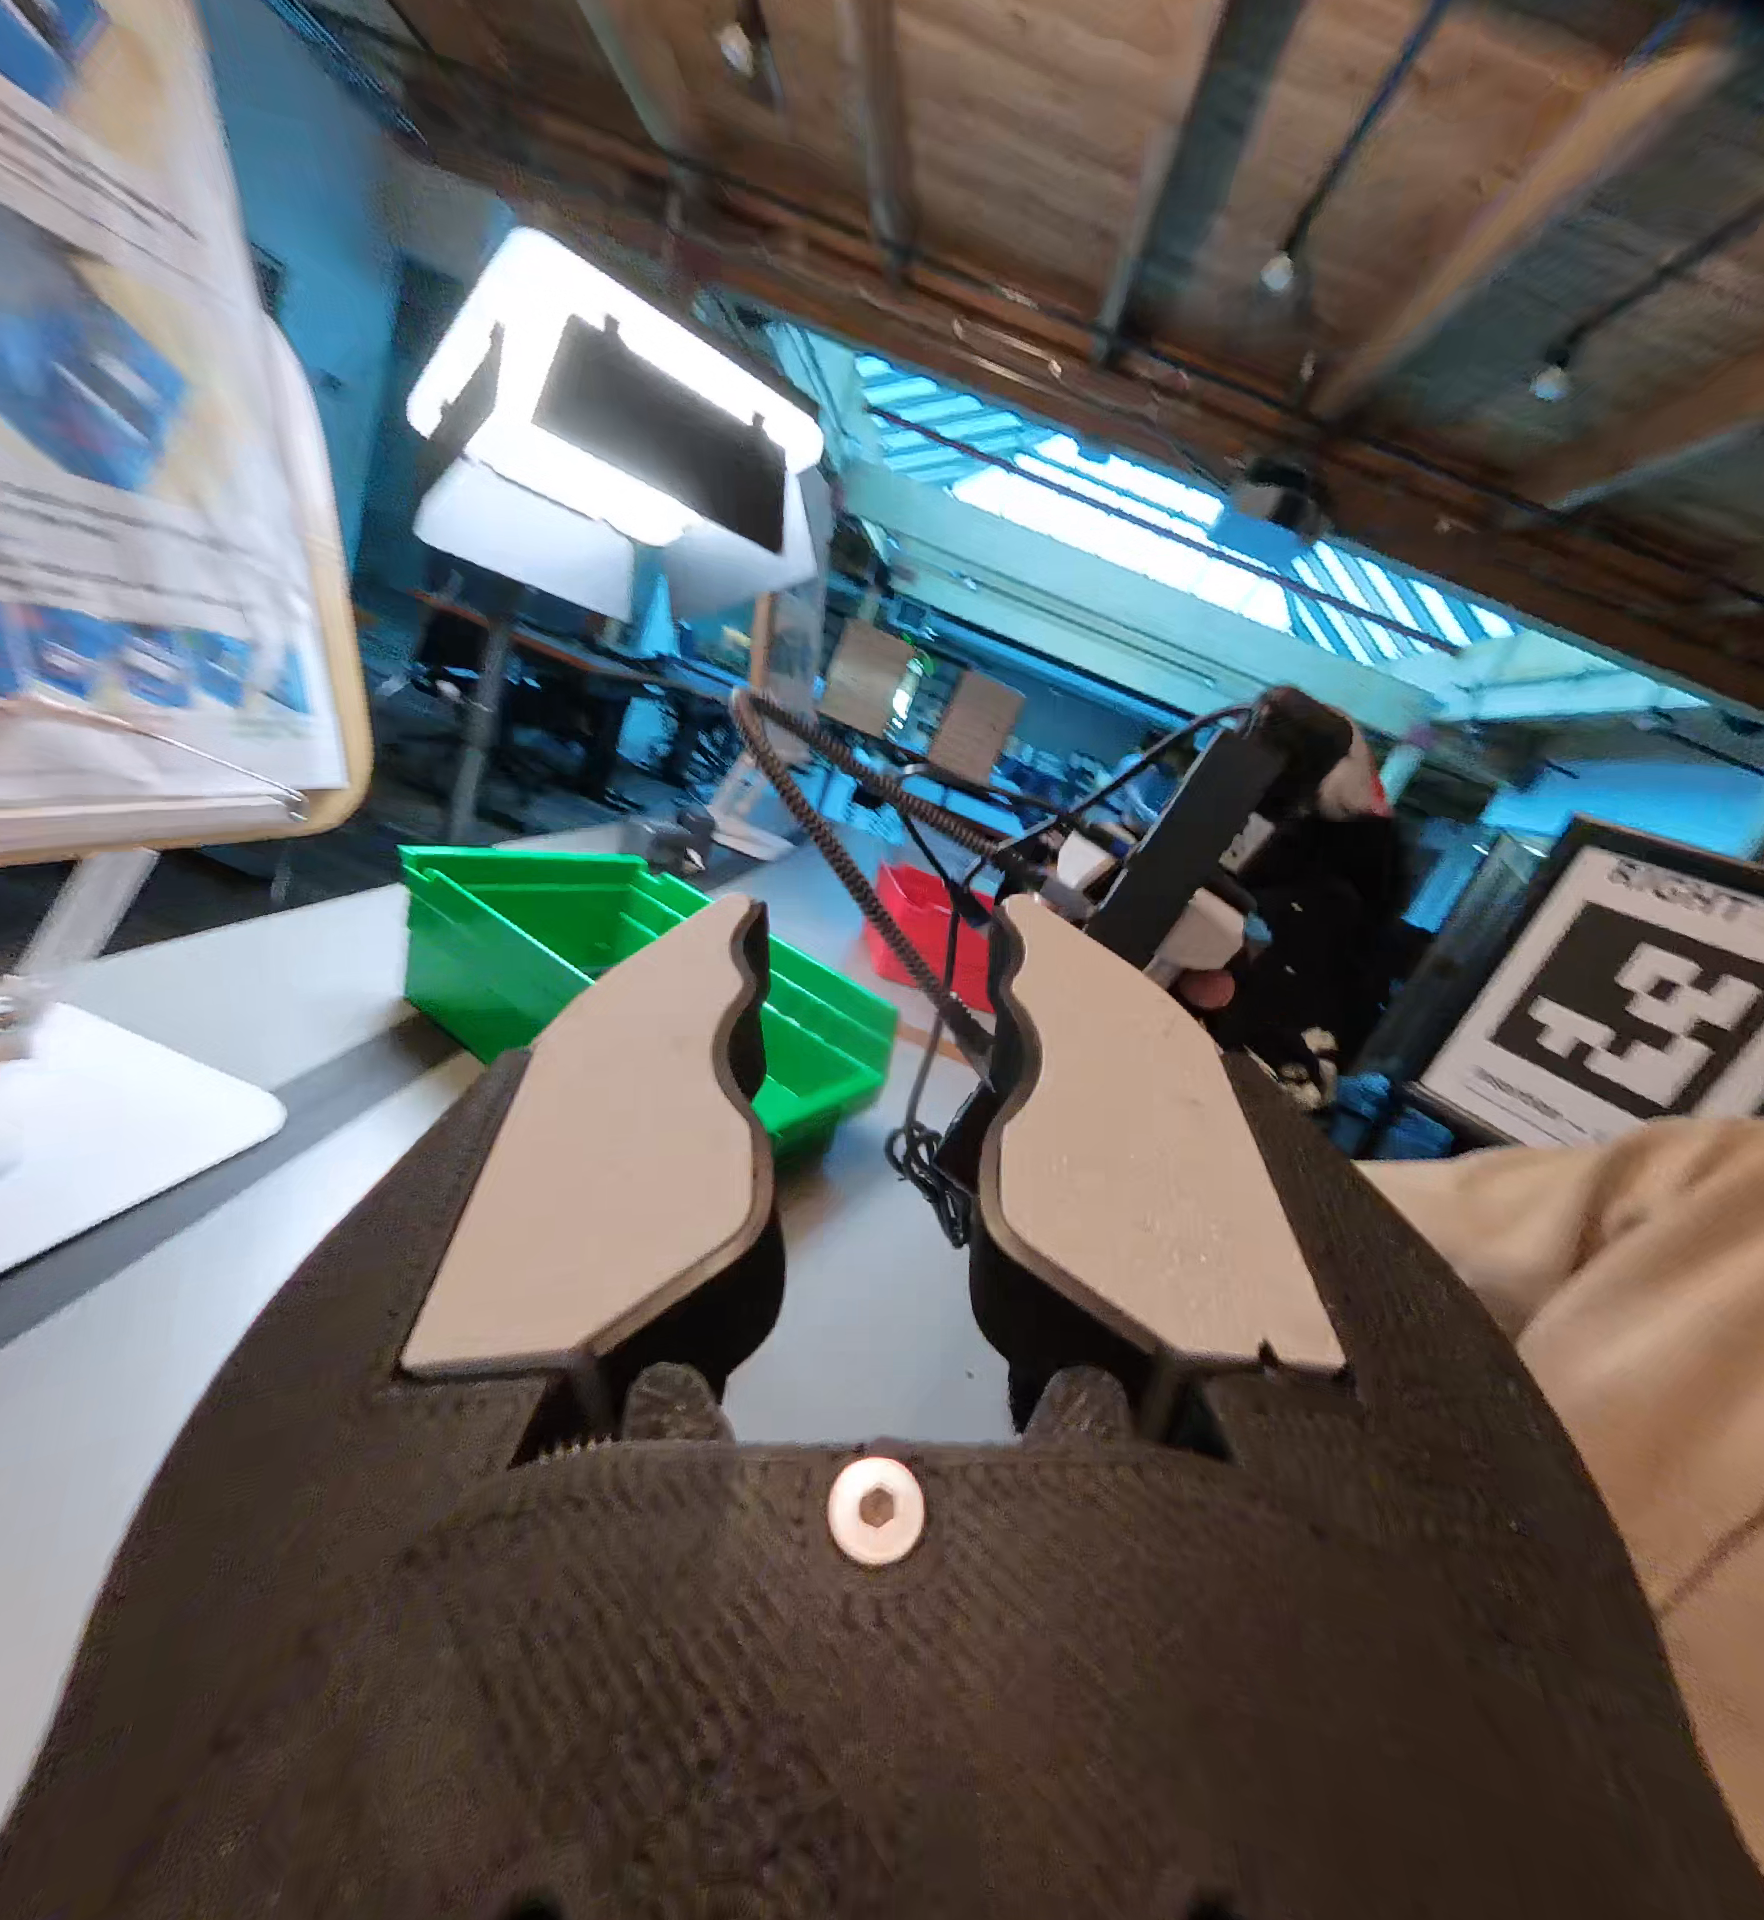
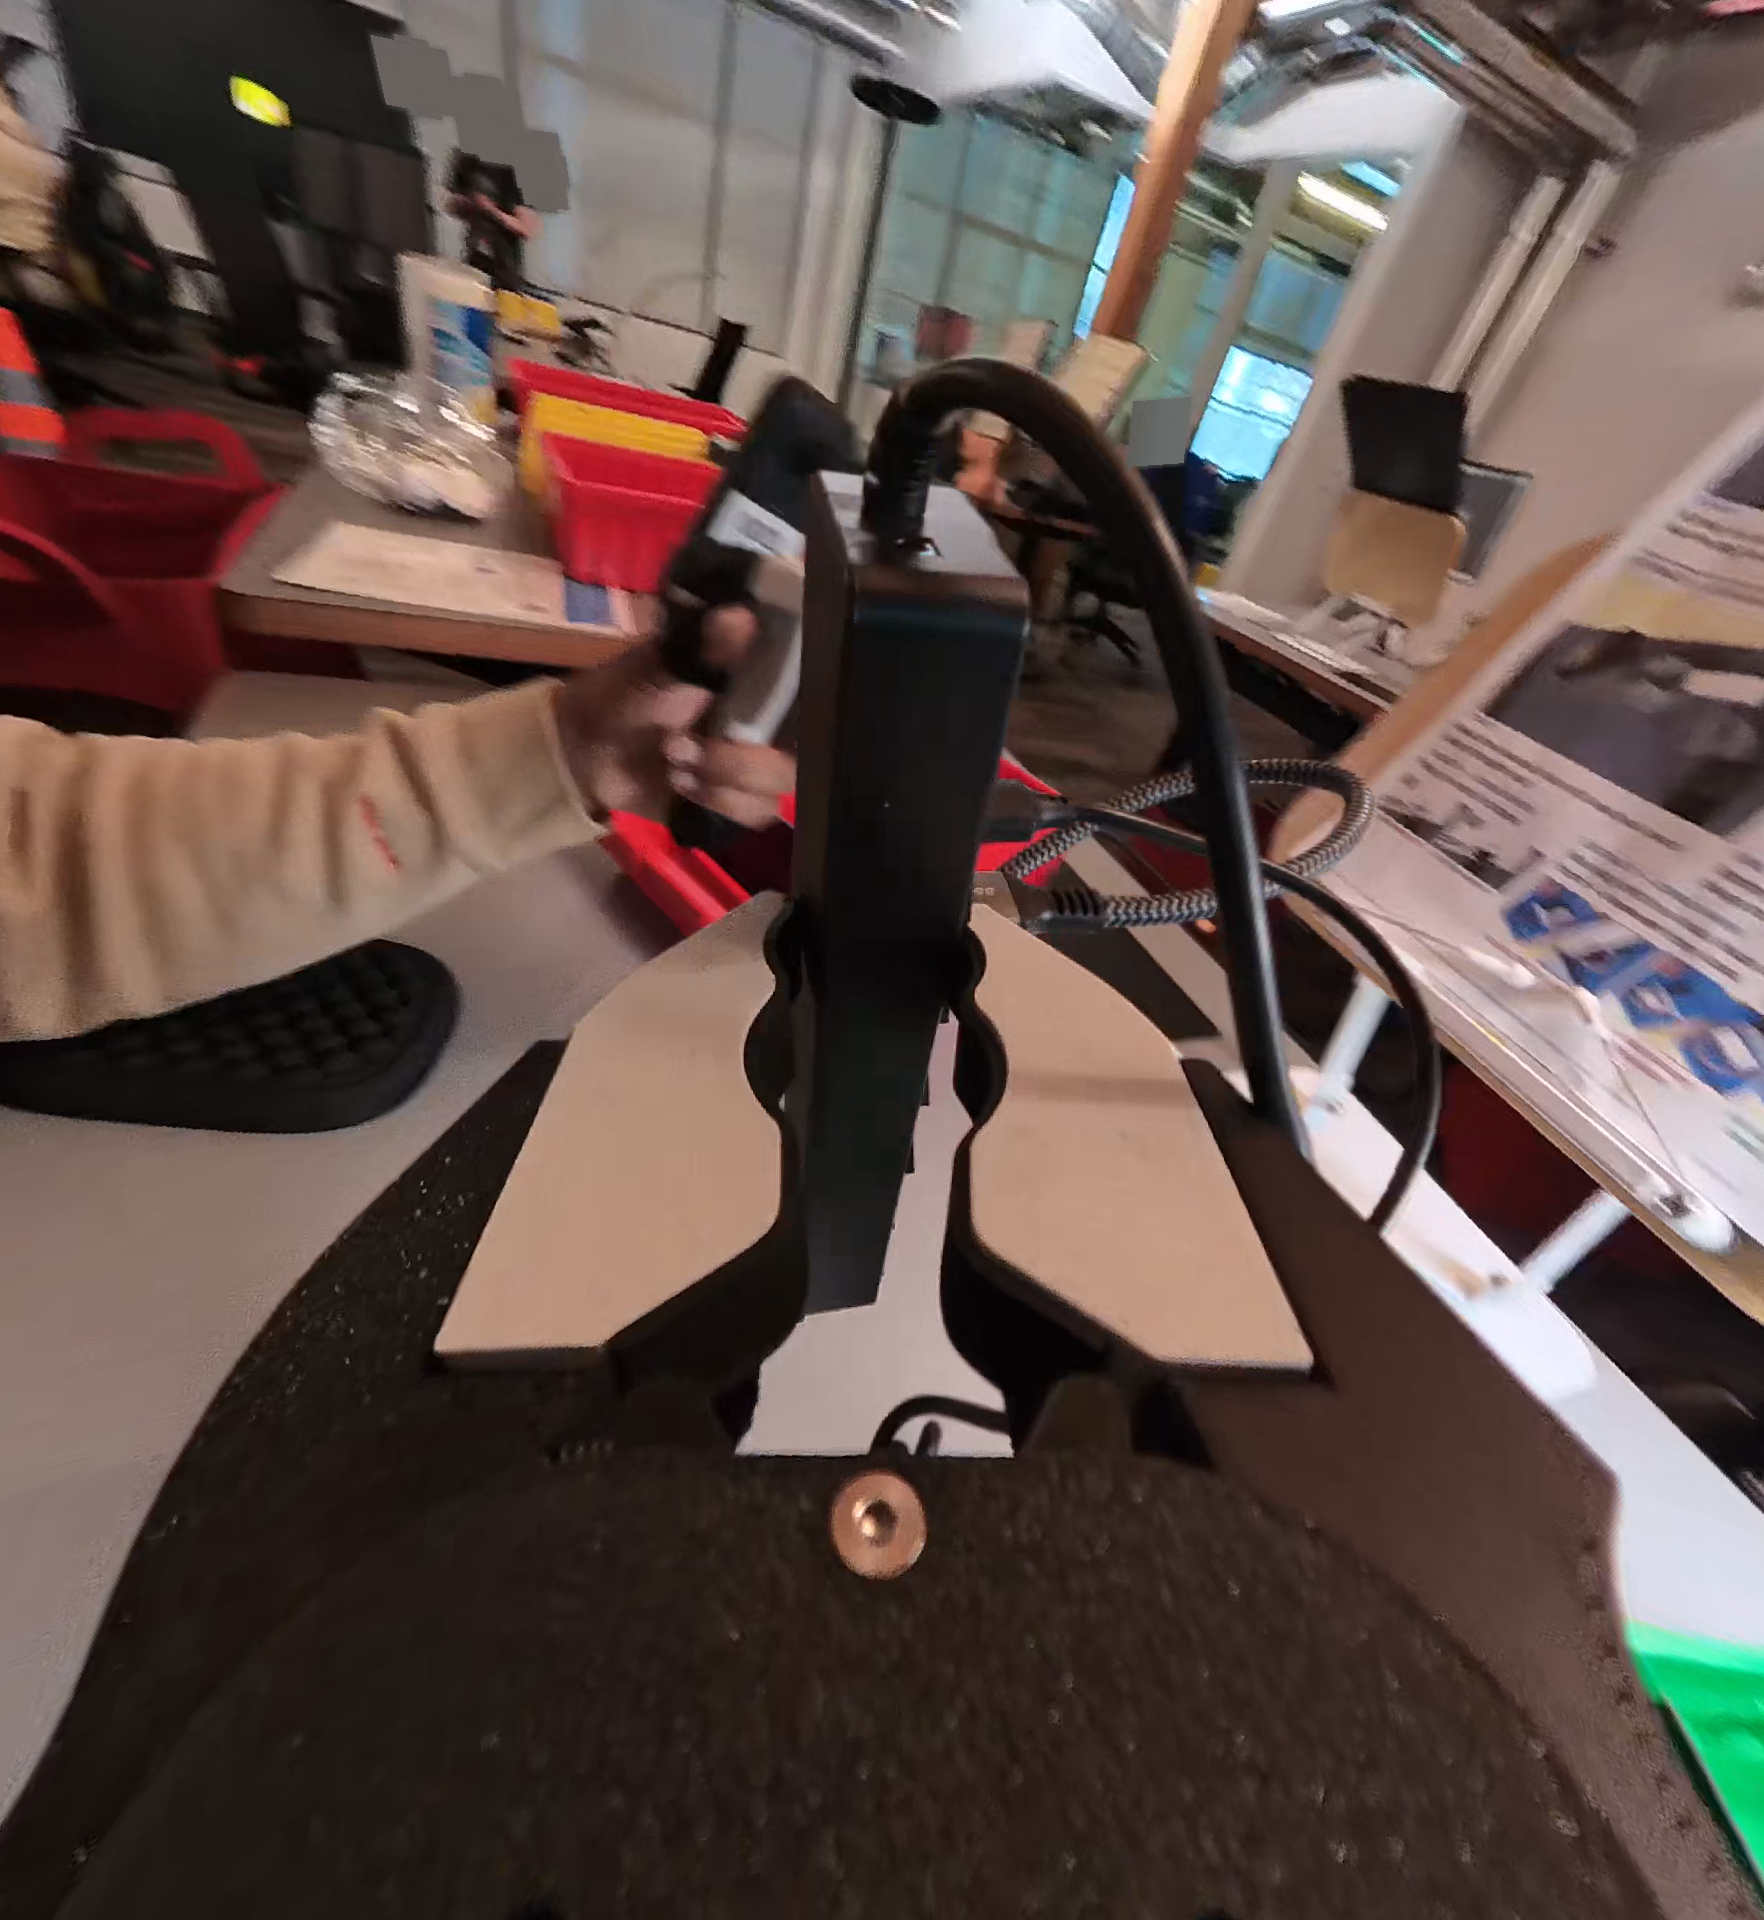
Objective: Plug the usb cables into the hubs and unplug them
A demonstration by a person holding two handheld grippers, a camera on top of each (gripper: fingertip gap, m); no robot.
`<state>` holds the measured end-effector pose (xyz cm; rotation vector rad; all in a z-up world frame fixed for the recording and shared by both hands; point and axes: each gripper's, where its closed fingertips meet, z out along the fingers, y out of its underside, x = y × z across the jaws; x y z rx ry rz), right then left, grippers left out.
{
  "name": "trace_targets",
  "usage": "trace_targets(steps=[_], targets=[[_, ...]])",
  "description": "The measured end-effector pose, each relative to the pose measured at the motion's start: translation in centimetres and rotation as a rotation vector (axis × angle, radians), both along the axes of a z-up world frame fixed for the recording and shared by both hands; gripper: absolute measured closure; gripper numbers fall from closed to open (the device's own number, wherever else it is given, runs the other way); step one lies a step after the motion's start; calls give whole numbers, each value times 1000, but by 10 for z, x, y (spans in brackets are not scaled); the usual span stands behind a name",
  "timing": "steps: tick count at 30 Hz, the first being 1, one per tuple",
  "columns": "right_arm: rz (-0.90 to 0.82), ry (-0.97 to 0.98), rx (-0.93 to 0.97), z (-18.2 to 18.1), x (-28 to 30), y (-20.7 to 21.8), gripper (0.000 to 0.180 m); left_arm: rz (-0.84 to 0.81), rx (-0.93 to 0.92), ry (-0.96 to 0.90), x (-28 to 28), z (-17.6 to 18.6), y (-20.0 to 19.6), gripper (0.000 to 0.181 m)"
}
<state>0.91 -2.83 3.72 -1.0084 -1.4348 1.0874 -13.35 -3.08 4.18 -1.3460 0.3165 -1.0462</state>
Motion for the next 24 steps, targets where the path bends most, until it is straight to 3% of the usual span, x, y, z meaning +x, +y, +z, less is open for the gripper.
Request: trace_targets(steps=[4, 9, 19, 24], targets=[[-213, -46, 67, -13, 1, 42, 152, 135, 59, 62, -4, 16, -4, 140], [-406, -56, 125, -23, -1, 71, 152, 233, 100, 204, 36, 20, 1, 133], [-565, -43, 316, -51, -45, 38, 153, 463, 117, 424, 102, -8, 22, 111], [-629, -43, 405, -58, -52, 27, 152, 483, 69, 482, 107, -27, 29, 122]])
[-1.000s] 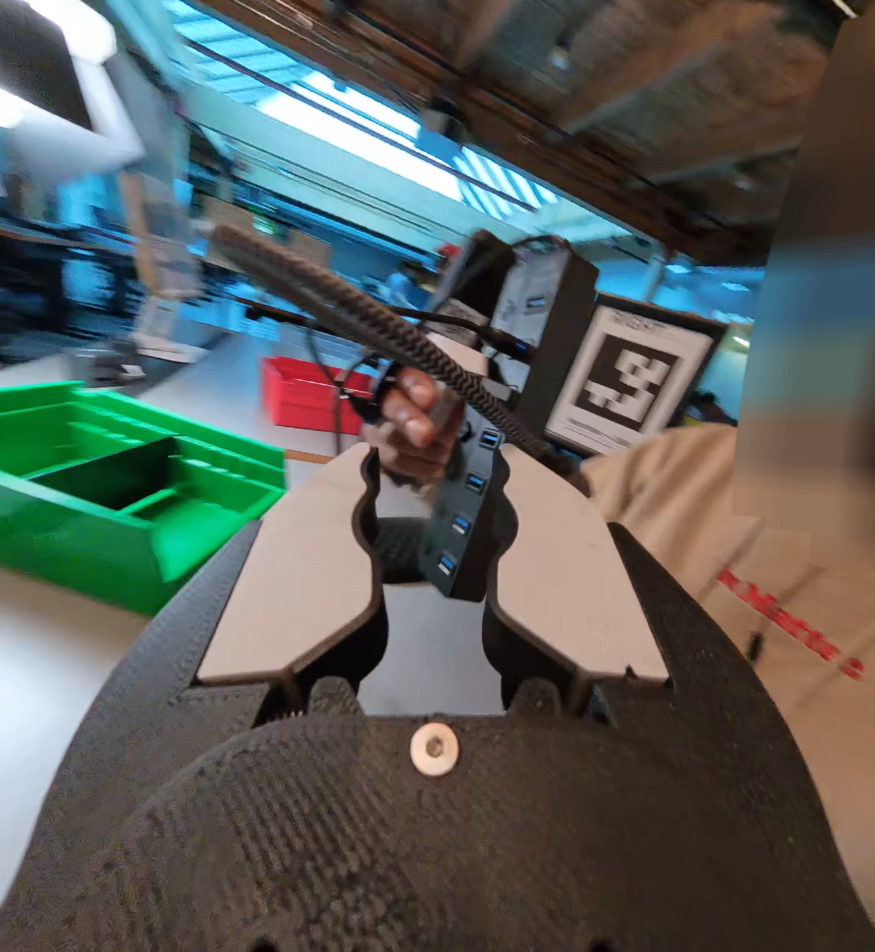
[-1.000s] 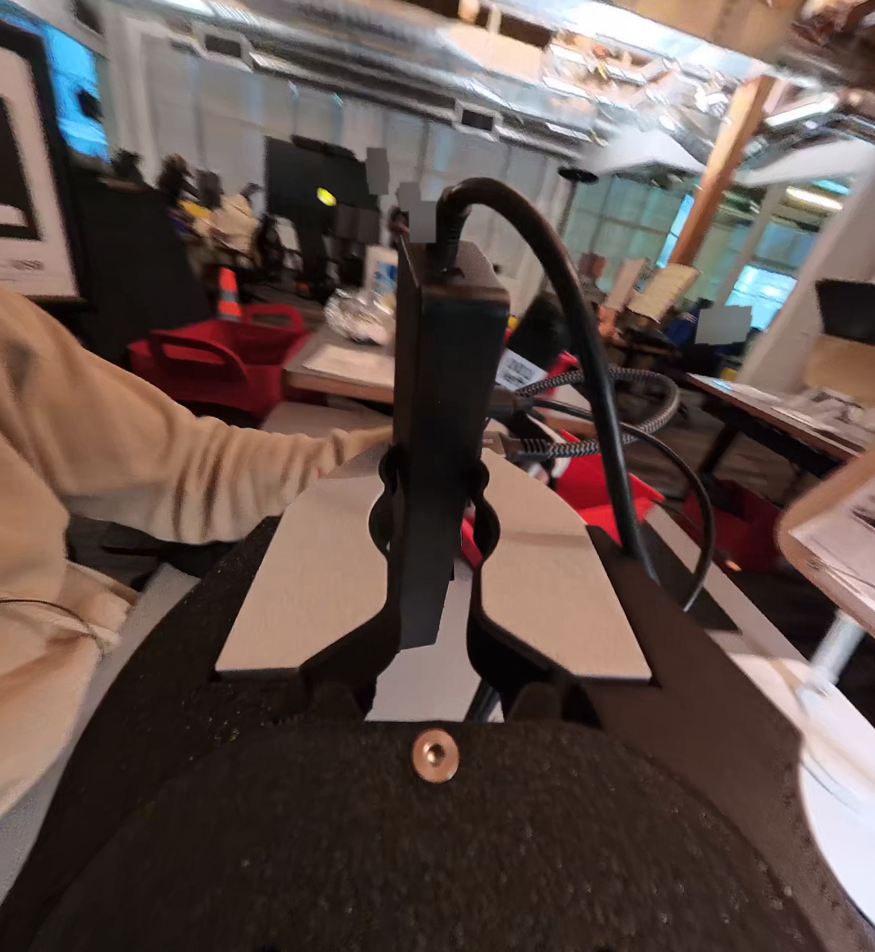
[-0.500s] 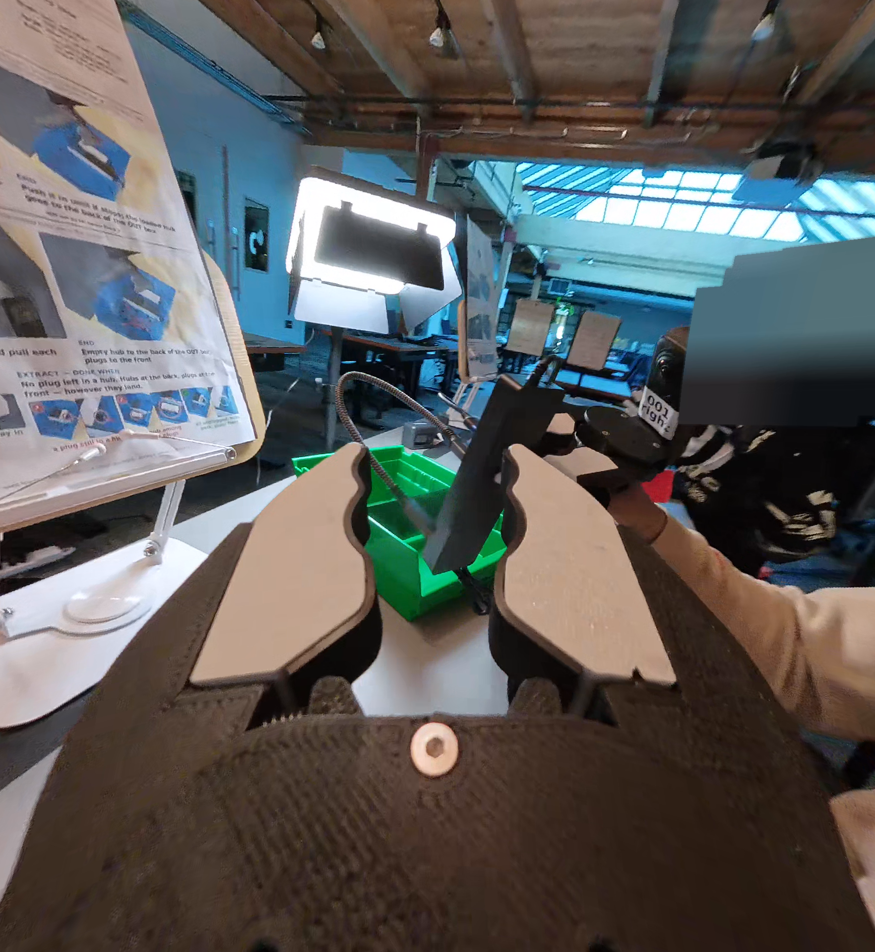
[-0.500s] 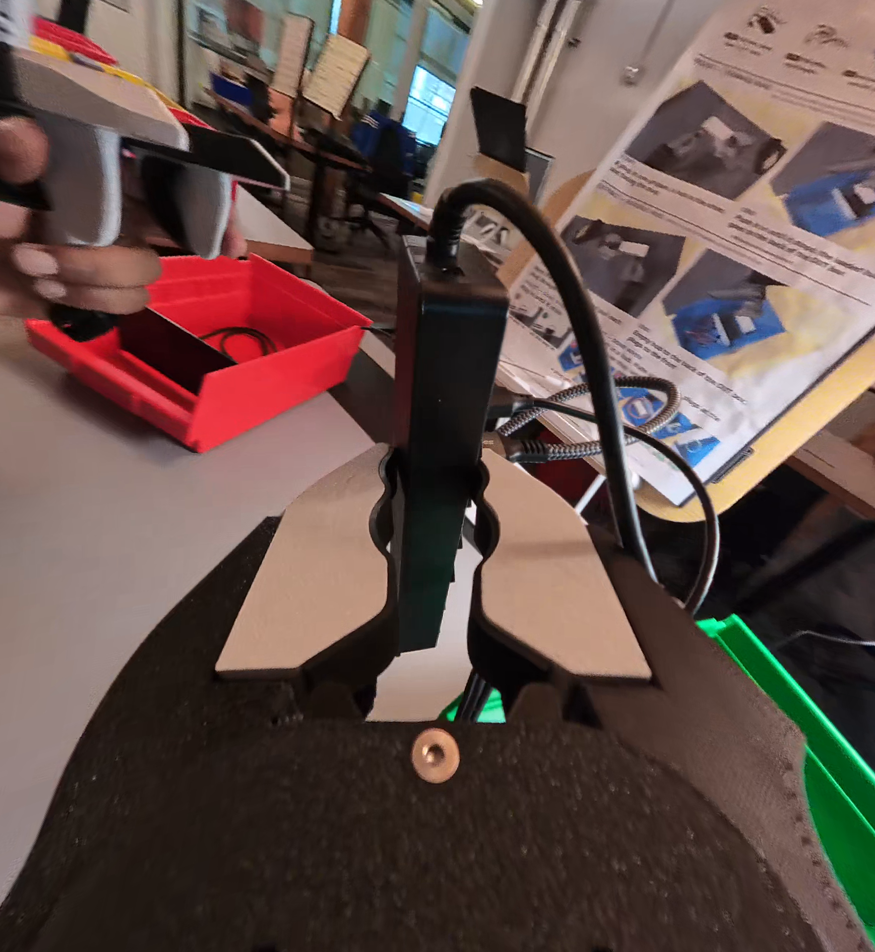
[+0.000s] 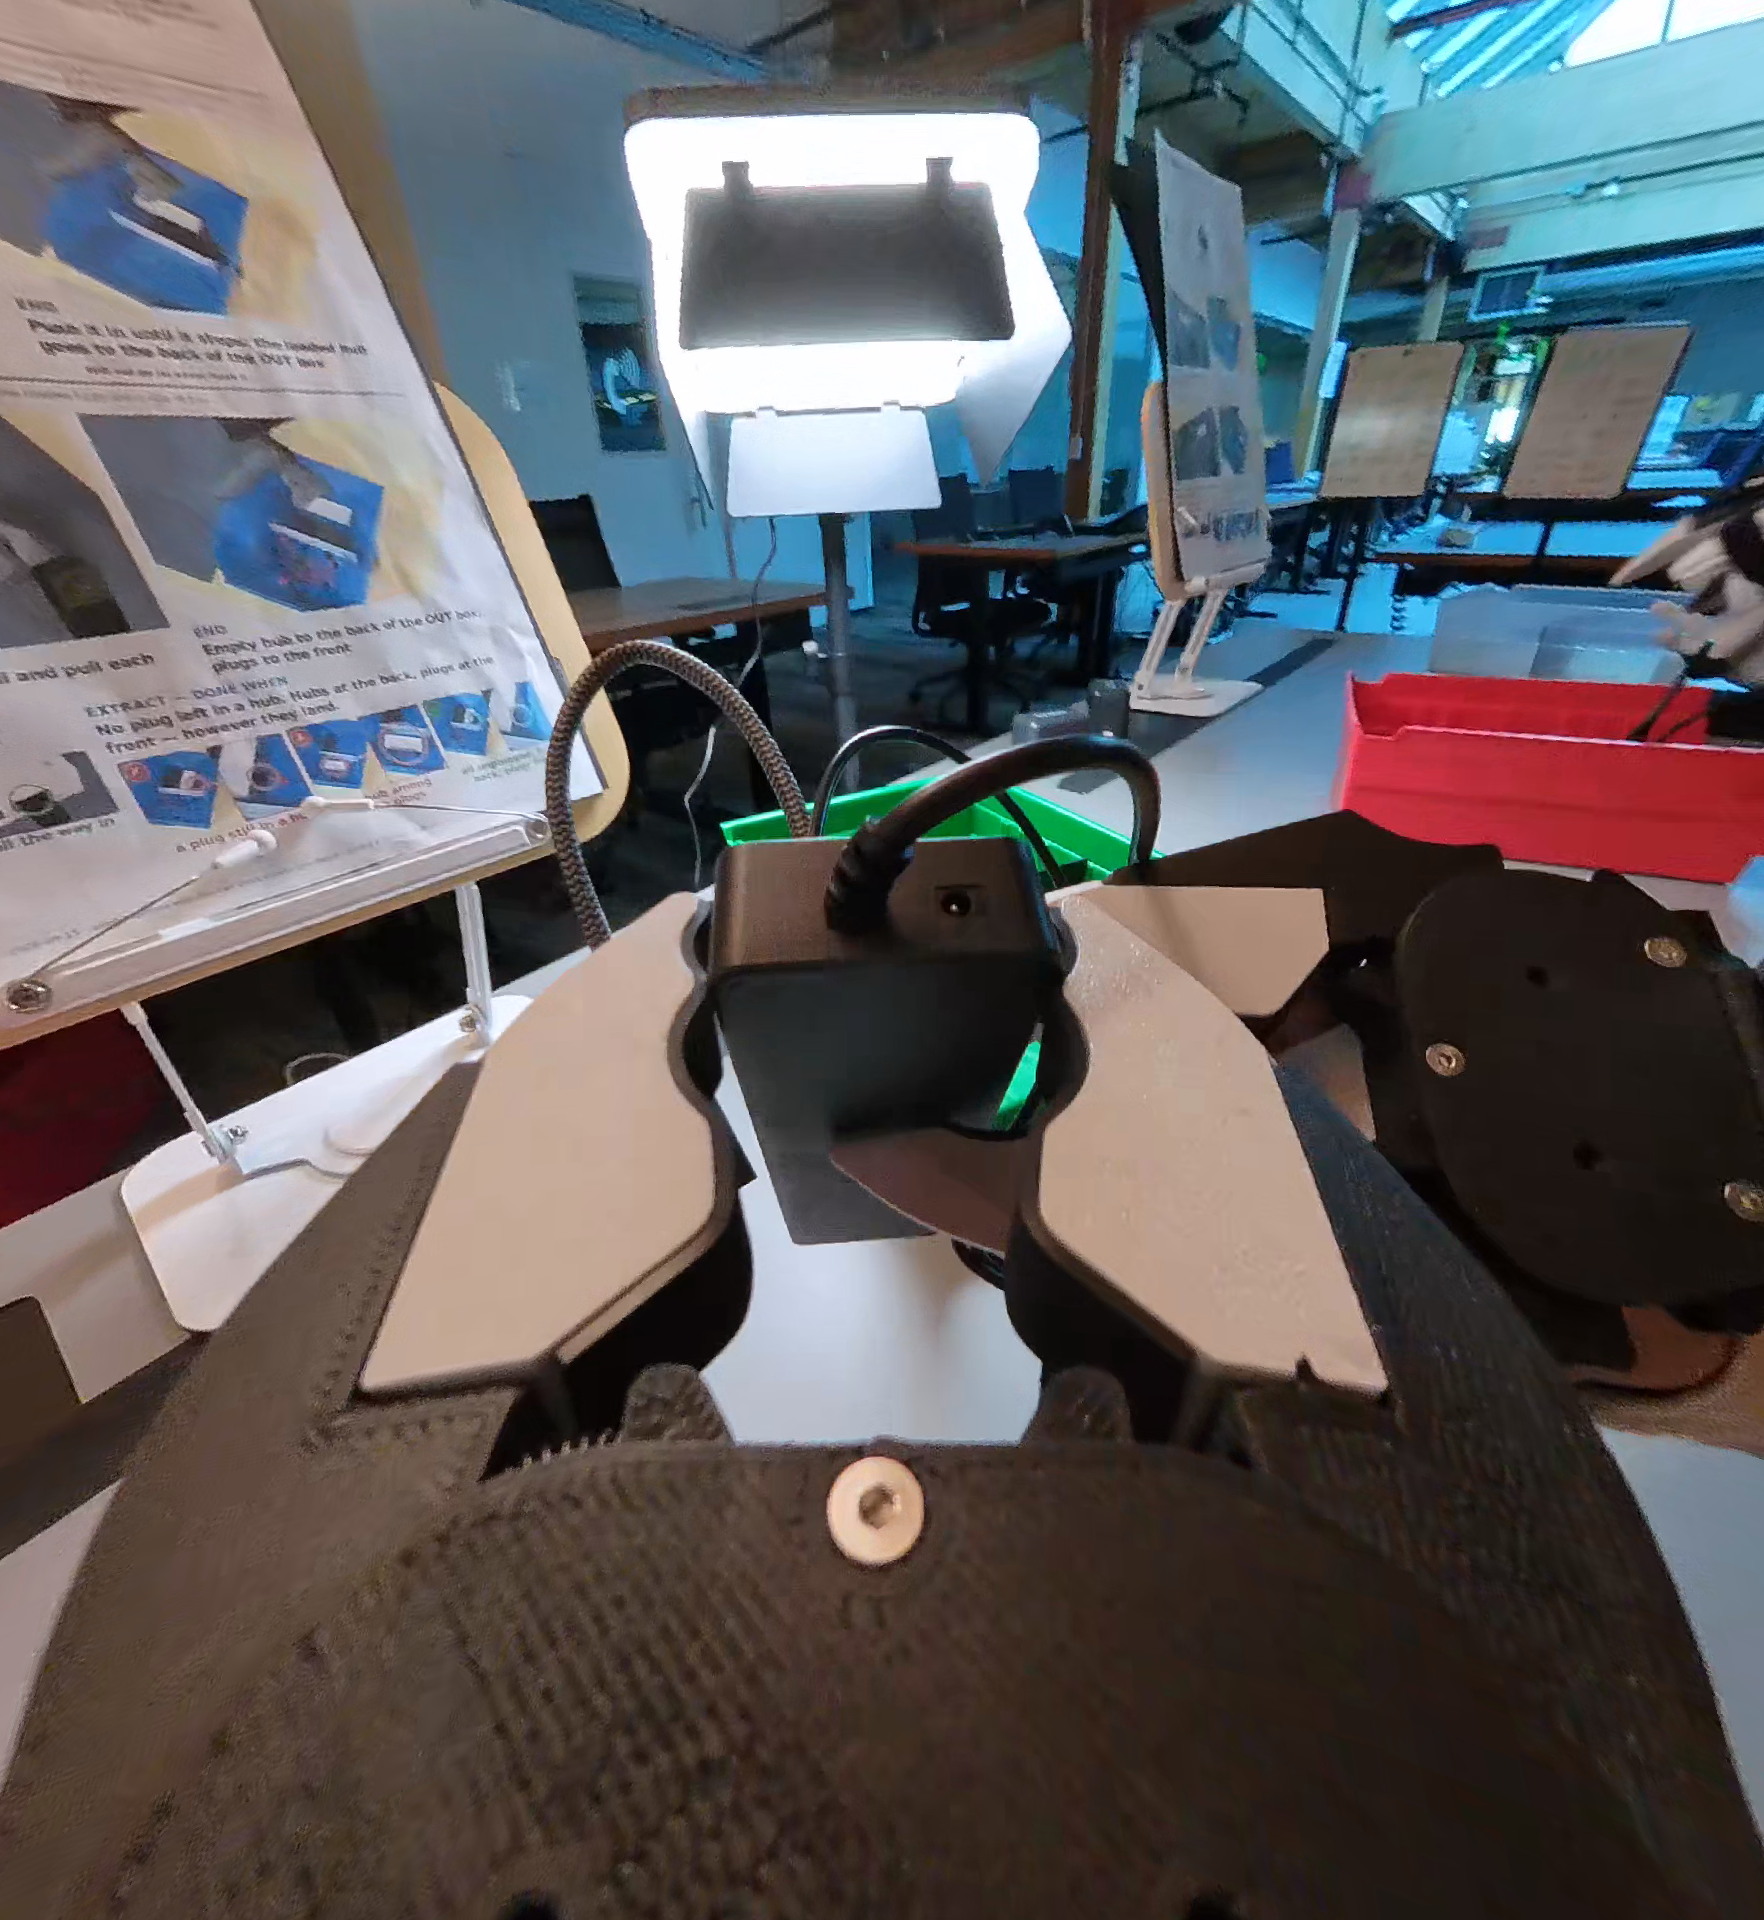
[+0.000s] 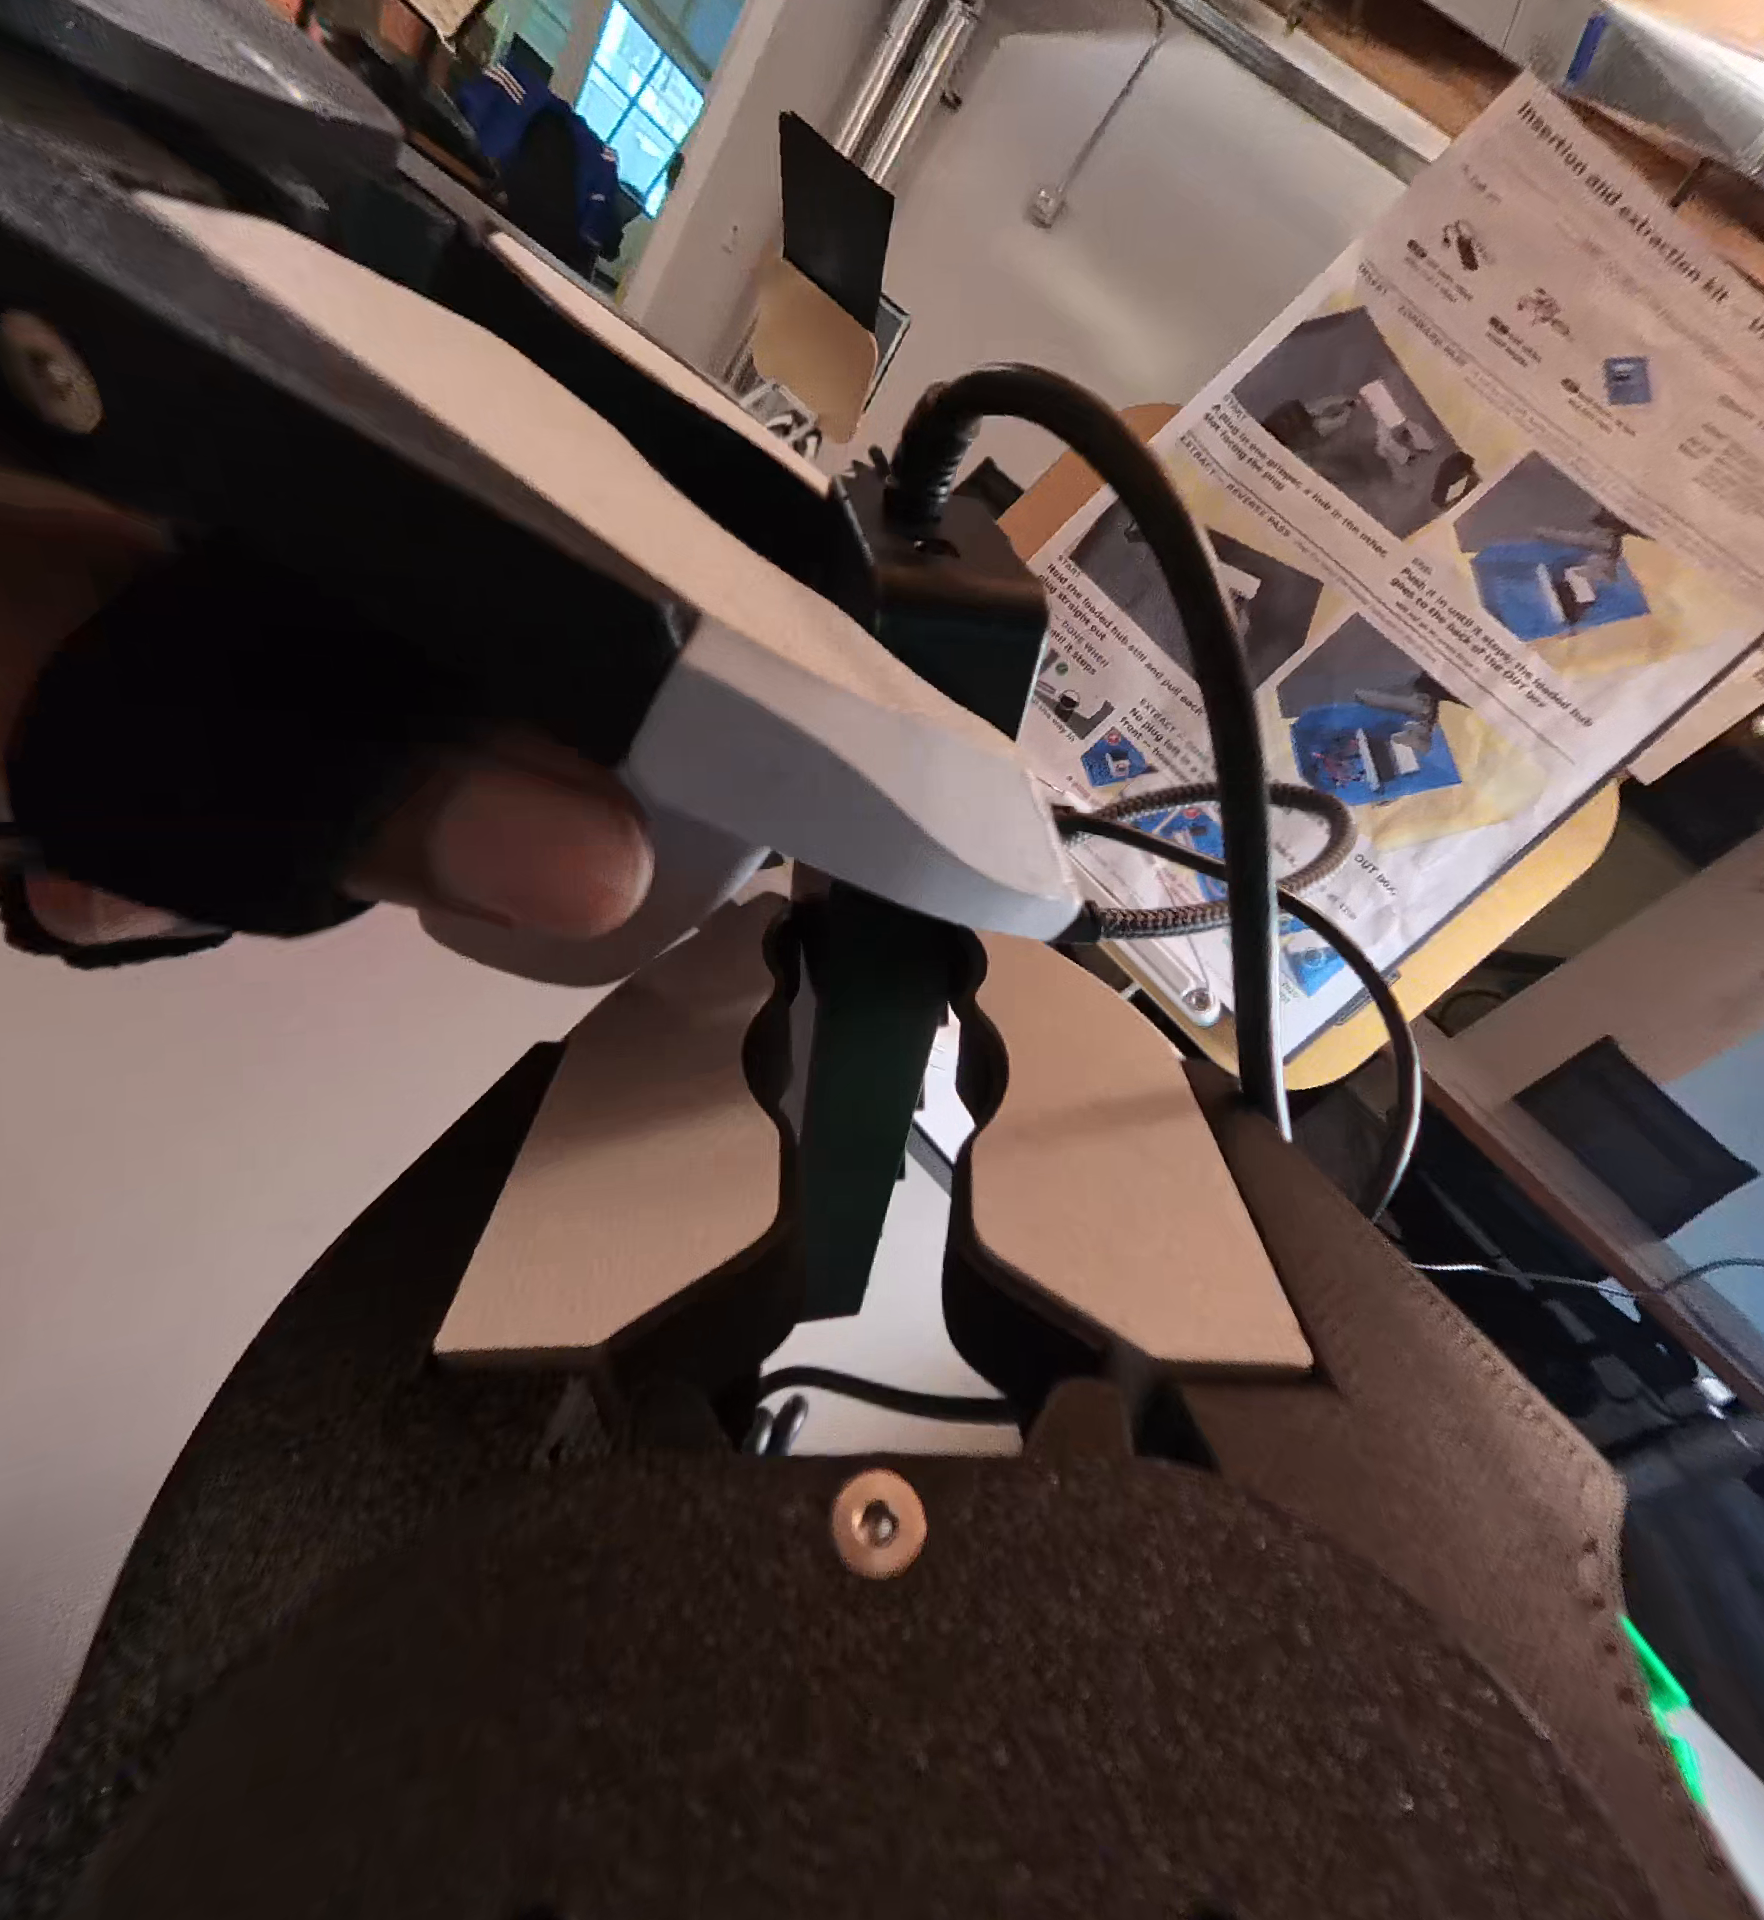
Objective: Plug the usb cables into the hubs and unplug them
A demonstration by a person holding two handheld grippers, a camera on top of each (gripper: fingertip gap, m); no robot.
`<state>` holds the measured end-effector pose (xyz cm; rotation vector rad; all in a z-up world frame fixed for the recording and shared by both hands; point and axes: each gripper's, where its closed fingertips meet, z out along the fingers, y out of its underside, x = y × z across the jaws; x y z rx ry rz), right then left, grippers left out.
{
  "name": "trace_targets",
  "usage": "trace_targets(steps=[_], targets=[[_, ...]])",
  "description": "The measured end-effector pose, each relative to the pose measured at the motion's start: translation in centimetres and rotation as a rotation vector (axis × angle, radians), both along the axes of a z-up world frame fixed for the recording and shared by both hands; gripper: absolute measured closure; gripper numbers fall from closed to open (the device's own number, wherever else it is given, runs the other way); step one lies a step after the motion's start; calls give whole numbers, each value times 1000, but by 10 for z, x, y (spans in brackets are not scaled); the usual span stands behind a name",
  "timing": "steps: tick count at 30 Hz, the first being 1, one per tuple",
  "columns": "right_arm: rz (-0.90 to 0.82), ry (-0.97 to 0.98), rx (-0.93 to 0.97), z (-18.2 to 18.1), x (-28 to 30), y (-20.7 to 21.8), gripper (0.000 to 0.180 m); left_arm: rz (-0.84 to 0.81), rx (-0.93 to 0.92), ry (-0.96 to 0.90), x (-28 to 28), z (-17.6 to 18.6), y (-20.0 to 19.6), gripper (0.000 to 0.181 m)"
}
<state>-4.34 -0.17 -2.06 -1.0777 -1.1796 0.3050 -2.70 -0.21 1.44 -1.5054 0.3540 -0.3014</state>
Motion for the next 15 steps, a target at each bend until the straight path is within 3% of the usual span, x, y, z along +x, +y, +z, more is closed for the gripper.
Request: trace_targets(steps=[4, 9, 12, 15], targets=[[62, -82, 5, -3, -6, -15, 148, -105, -36, -1, -7, 3, -3, 123], [254, -297, 83, 4, 0, -77, 153, -233, -23, -57, -40, 26, -20, 123], [535, -254, -89, 28, 21, -121, 155, -362, 4, -107, -49, 47, -43, 125], [668, -109, -216, 68, 49, -121, 155, -475, 37, -102, -47, 61, -65, 123]])
